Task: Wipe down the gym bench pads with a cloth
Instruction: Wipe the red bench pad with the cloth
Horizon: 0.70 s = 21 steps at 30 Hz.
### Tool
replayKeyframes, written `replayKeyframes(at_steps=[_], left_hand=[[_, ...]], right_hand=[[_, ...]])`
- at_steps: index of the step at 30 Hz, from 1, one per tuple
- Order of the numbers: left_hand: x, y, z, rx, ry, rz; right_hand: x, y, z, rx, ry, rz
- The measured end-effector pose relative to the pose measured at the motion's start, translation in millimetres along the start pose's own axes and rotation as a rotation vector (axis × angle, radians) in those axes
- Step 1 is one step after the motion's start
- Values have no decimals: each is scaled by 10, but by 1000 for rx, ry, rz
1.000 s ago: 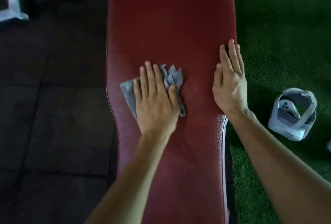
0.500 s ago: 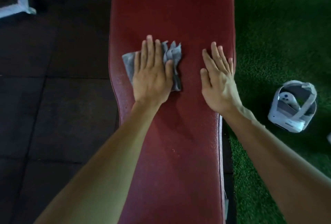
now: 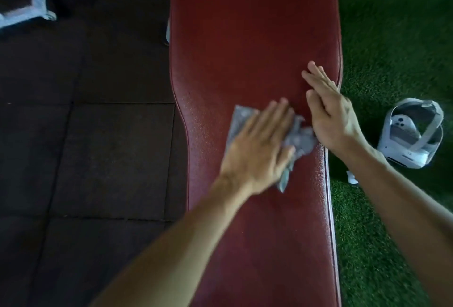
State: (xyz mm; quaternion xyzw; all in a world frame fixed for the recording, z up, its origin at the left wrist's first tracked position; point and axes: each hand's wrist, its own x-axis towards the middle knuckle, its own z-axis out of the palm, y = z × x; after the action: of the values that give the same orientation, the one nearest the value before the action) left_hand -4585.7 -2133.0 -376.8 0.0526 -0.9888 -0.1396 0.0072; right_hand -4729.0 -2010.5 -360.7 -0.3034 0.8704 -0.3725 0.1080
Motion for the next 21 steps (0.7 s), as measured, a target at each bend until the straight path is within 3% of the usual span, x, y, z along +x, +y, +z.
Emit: replayKeyframes(at_steps=[5,9,14,18,21], left_hand=[[21,-592,-196,43,70,-266],[-846,-91,-1,-16,101,-428],[-1088,725,264,-18,22,-366],[-360,537,223,22,41,-178],[75,449,174,-1,75,-234]], right_hand=[[-49,-131,128,23,47,78],[-222,-179,174,32,43,78],[-424,-76,48,108,-42,30],[-456,-39,-154,271,-35,83],[-508,-82,-206,212,71,97]])
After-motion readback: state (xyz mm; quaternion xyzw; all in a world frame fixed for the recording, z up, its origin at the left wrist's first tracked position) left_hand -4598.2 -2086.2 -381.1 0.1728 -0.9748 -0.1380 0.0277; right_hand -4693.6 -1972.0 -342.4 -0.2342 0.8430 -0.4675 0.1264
